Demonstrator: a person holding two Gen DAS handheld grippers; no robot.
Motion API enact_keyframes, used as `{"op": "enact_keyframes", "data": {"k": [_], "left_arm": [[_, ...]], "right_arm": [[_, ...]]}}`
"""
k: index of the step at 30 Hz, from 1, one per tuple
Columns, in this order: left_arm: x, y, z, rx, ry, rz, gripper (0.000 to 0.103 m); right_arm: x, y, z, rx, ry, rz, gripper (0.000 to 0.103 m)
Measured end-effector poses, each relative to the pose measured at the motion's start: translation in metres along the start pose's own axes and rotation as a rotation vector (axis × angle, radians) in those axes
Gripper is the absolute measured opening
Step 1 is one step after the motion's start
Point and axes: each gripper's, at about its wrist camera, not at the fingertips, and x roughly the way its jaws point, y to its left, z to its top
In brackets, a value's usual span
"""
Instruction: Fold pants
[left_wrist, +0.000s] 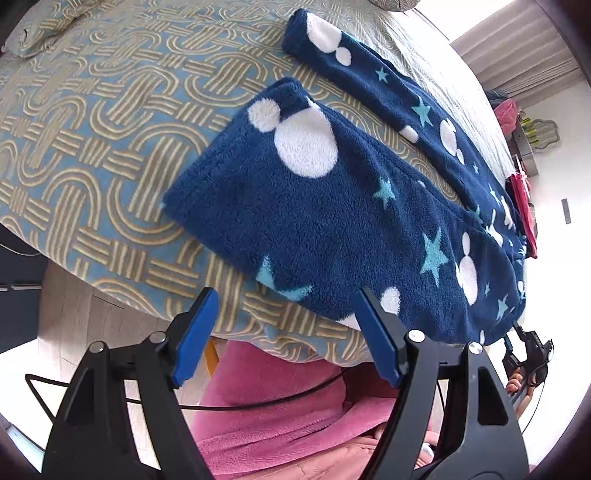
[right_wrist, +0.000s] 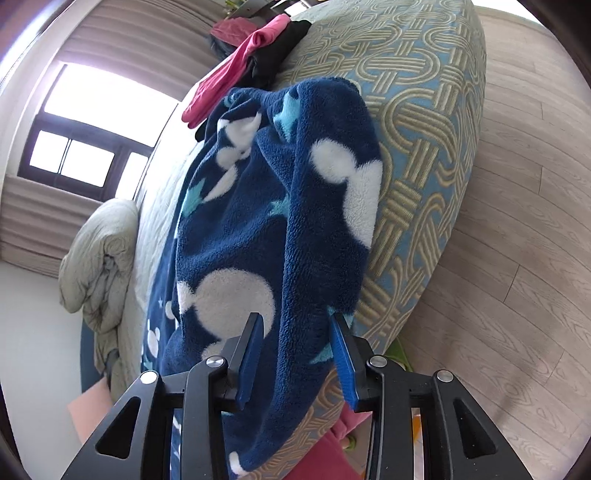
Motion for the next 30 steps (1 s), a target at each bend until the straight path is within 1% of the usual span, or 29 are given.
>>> {"op": "enact_keyframes", "data": {"k": [3,8,10,12,13,14,16,18,20,22,24,26,28,30], "left_arm": [[0.007,0.001,-0.002,-0.016,0.023,-0.036,0.076],[0.02,0.007,0.008,-0.096,0.031,-0.128,0.076],[0.024,0.006,0.013,-0.114,0.025,-0.138,0.076],[0.027,0.004,0.018,-0.114,0.02,-0.128,0.076],[0.027,0.003,0.019,-0.116,0.017,-0.124,0.074],[0.026,0.003,0.02,-0.118,0.01,-0.123,0.071],[0.025,0.002,0.022,-0.107,0.004,-0.142,0.05],[0.025,0.004,0.022,-0.117,0.011,-0.151,0.043],[0.026,0.008,0.022,-0.135,0.014,-0.157,0.041],[0.026,0.01,0.021,-0.142,0.014,-0.154,0.033],[0.025,0.01,0.021,-0.142,0.015,-0.156,0.029],[0.024,0.01,0.022,-0.144,0.016,-0.155,0.029],[0.023,0.009,0.021,-0.139,0.019,-0.151,0.029],[0.024,0.007,0.02,-0.127,0.022,-0.129,0.029]], "right_arm": [[0.002,0.003,-0.002,-0.008,-0.003,-0.01,0.038],[0.007,0.012,-0.005,-0.043,0.019,-0.027,0.038],[0.008,0.014,-0.005,-0.04,0.023,-0.022,0.038],[0.011,0.017,-0.005,-0.043,0.028,-0.021,0.038],[0.011,0.019,-0.004,-0.046,0.031,-0.022,0.039],[0.013,0.02,-0.004,-0.05,0.034,-0.026,0.042],[0.013,0.02,-0.004,-0.049,0.036,-0.029,0.046],[0.015,0.02,-0.004,-0.041,0.04,-0.03,0.047],[0.017,0.02,-0.003,-0.033,0.045,-0.027,0.048],[0.019,0.02,-0.002,-0.023,0.05,-0.022,0.049],[0.02,0.02,-0.002,-0.025,0.05,-0.02,0.049],[0.021,0.023,-0.001,-0.037,0.052,-0.029,0.049],[0.02,0.024,-0.002,-0.048,0.054,-0.056,0.049],[0.016,0.023,-0.002,-0.054,0.049,-0.084,0.049]]}}
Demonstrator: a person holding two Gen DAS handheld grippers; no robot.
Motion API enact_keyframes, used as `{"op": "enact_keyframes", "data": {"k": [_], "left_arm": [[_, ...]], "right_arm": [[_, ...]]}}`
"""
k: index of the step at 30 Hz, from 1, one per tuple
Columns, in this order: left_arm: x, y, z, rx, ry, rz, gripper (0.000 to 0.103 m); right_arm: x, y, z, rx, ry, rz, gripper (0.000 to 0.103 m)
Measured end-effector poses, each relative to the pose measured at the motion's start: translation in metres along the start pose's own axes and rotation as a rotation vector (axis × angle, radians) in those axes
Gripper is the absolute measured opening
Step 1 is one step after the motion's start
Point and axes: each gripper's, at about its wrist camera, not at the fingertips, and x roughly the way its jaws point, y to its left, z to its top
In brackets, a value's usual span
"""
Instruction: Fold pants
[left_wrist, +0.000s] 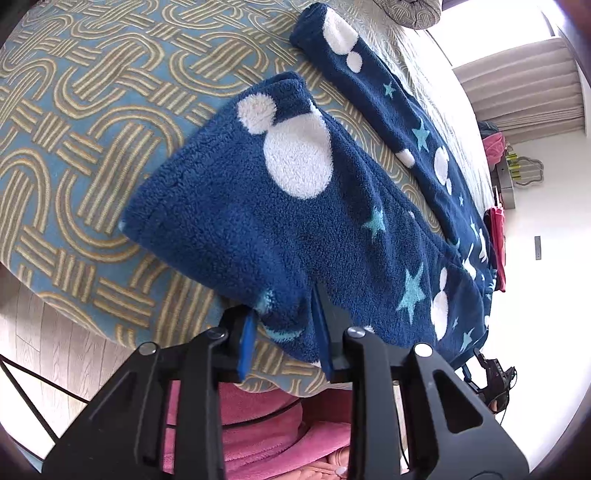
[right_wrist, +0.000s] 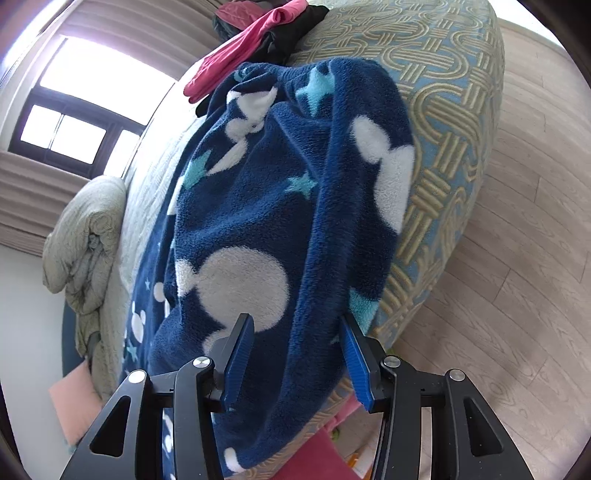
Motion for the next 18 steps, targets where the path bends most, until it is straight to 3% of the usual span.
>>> {"op": "enact_keyframes", "data": {"k": [1,3,10,11,12,13,14,18], "left_arm": [[0.001,0.0,-0.001,0.002,0.001,0.007,0.029],[0.005,0.0,-0.002,0.002,0.015,0.011,0.029],[0.007,-0.003,-0.001,-0.01,0.024,-0.012,0.046],[0.008,-0.003,-0.001,-0.008,0.024,-0.009,0.046],[0.008,-0.004,-0.001,-0.001,0.021,-0.009,0.044],[0.007,-0.007,-0.001,0.021,0.013,-0.011,0.02],[0.006,-0.01,-0.001,0.038,0.012,-0.017,0.007],[-0.008,-0.015,0.003,0.035,-0.023,-0.051,0.009]], "right_arm": [[-0.002,-0.002,0.0,0.006,-0.006,-0.014,0.05],[-0.003,-0.007,0.0,0.02,-0.015,-0.028,0.064],[0.008,-0.012,0.0,0.047,0.015,0.013,0.064],[0.01,-0.01,0.0,0.038,0.02,0.021,0.039],[0.013,-0.007,0.0,0.017,0.026,0.02,0.005],[0.014,-0.005,0.001,0.006,0.032,0.005,0.005],[0.013,-0.005,0.0,0.015,0.022,0.005,0.005],[-0.003,0.0,0.0,0.036,-0.037,0.07,0.005]]}}
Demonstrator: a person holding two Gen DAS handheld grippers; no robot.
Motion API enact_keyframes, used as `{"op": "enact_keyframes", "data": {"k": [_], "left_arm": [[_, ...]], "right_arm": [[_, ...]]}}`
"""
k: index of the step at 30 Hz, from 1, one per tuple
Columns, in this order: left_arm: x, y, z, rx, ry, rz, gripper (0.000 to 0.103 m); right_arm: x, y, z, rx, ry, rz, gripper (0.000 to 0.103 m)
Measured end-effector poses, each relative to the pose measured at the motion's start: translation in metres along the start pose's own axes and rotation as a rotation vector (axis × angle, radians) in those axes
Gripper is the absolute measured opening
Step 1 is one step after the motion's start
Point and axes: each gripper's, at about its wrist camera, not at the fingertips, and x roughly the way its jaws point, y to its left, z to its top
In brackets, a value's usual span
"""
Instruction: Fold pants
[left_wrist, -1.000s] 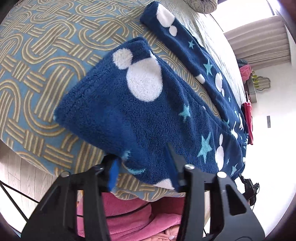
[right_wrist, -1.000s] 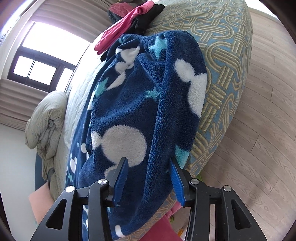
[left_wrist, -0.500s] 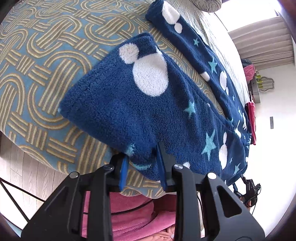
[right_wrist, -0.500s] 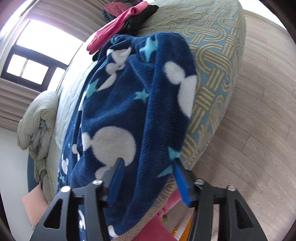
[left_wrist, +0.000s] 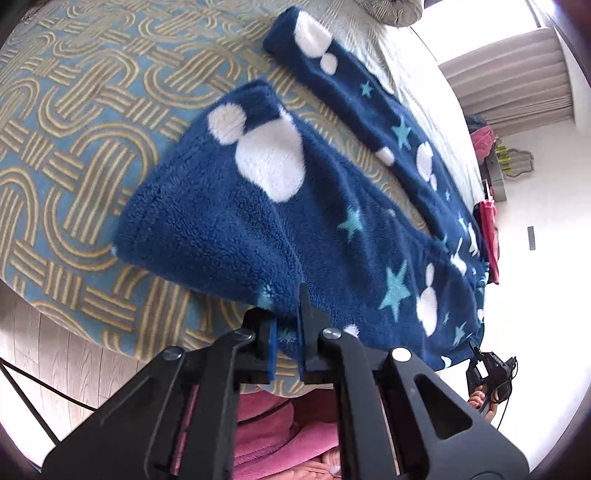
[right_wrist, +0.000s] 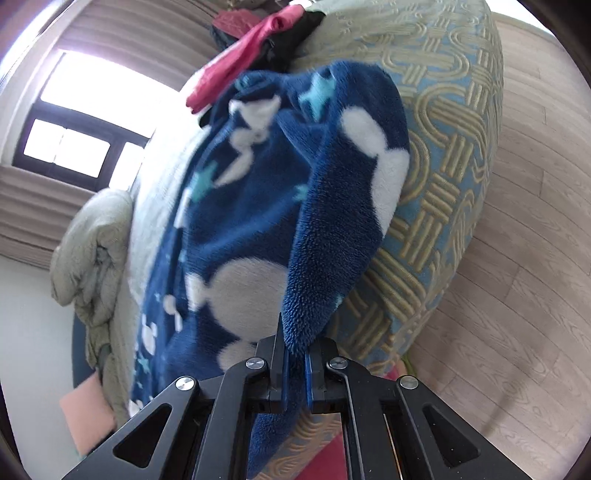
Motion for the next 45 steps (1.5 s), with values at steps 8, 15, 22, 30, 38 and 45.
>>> {"op": "enact_keyframes", "data": {"k": [8,15,22,30,38,45], "left_arm": [[-0.033,-0.032,0.024,0.042,-0.059,-0.065,0.009],[-0.051,-0.074,0.068,0.096,-0.096,-0.076,0.009],[-0.037,-0.12,0.145,0.148,-0.106,0.022,0.009],[0.045,-0.148,0.253,0.144,-0.024,0.173,0.01],[0.082,-0.129,0.308,0.063,-0.045,0.223,0.012],[0.054,-0.116,0.262,0.191,-0.068,0.263,0.055]], "right_arm": [[-0.031,0.04,0.021,-0.06,-0.069,0.129,0.005],[-0.035,0.108,0.059,-0.142,-0.121,0.214,0.005],[0.003,0.196,0.11,-0.266,-0.124,0.176,0.005],[0.138,0.265,0.168,-0.337,-0.03,-0.037,0.007],[0.26,0.26,0.186,-0.381,0.089,-0.363,0.013],[0.228,0.27,0.179,-0.516,0.007,-0.402,0.052]]}}
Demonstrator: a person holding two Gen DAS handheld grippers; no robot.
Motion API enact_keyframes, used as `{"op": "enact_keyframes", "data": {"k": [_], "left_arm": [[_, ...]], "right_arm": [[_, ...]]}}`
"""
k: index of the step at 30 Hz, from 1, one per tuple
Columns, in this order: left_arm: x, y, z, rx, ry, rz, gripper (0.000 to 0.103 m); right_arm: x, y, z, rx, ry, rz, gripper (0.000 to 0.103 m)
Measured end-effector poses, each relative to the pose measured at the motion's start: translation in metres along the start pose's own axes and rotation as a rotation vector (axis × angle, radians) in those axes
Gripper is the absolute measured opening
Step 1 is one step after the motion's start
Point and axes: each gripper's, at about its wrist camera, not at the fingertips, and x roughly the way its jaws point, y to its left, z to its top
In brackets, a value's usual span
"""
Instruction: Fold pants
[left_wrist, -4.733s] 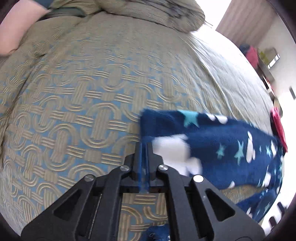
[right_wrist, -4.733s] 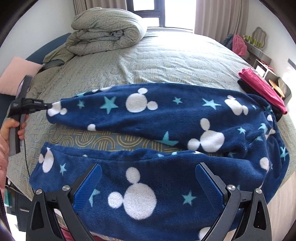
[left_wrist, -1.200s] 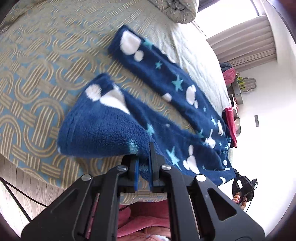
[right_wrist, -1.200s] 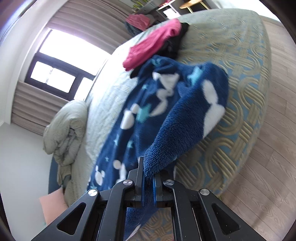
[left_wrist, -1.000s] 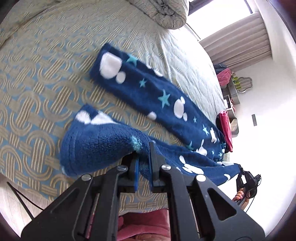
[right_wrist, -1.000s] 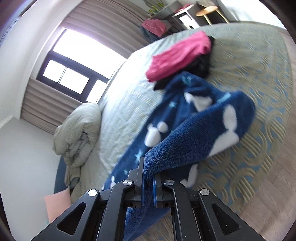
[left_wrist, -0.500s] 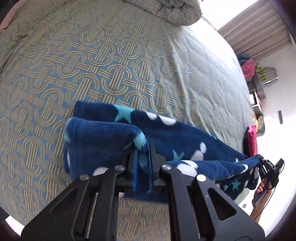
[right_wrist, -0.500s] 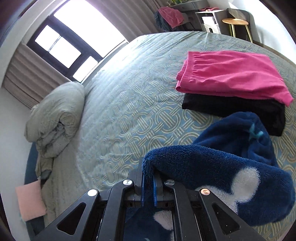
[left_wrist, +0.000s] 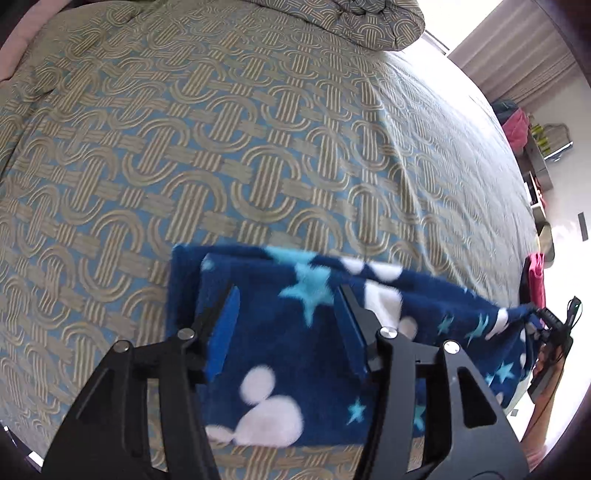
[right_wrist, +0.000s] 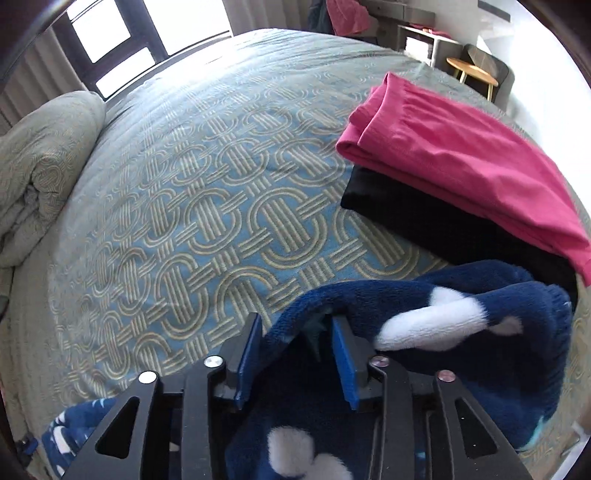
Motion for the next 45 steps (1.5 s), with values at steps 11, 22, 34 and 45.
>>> {"op": "enact_keyframes", "data": {"k": [11,22,34,45], "left_arm": [[-0.052,0.036,-0.074,-0.047,-0.078,-0.006,0.069],[-0.047,0.018,-0.135,-0.055,0.0,-0.096,0.069],[-0.047,-0.014,-0.149,-0.005,0.008,-0.09,0.069],[-0.041,0.005,-0.151,-0.054,0.029,-0.041,0.069]], "right_arm": [[-0.078,-0.114,-0.012,0.1,-0.097,0.043,0.063],[-0.046,-0.196,-0.117,0.48,0.048,0.267,0.066],[-0.05,-0.214,-0.052,0.528,-0.017,0.243,0.011],[-0.051,-0.2,-0.044,0.168,0.099,-0.164,0.056]]}}
